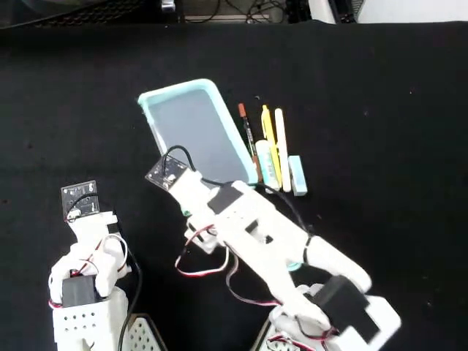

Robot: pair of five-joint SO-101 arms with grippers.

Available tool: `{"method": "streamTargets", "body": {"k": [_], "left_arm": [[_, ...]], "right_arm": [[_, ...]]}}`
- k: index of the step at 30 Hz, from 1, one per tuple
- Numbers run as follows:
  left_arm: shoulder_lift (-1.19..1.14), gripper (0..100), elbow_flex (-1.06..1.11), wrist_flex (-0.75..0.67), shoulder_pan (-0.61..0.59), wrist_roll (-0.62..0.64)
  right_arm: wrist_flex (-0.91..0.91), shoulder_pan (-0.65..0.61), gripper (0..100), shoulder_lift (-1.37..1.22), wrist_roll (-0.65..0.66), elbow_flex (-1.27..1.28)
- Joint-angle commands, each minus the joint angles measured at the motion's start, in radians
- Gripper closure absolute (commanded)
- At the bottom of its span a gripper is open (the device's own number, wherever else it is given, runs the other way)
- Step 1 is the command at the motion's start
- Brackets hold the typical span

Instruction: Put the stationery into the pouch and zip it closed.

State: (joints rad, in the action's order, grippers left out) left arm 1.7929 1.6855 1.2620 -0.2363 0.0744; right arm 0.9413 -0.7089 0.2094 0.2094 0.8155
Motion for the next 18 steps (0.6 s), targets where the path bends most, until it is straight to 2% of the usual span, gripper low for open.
{"method": "streamTargets", "body": {"k": [1, 5, 18], "left_arm": [[0.009, 97, 0.013, 0.005, 0.005, -0.011], [0.009, 97, 0.013, 0.005, 0.005, -0.011], [0.009, 97, 0.013, 0.005, 0.005, -0.011]], "right_arm": [[-0.012, -0.008, 94.6, 0.044, 0.0, 0.007], [-0.014, -0.008, 81.9, 0.007, 0.002, -0.004], [-0.012, -0.015, 83.1, -0.143, -0.031, -0.145]]}}
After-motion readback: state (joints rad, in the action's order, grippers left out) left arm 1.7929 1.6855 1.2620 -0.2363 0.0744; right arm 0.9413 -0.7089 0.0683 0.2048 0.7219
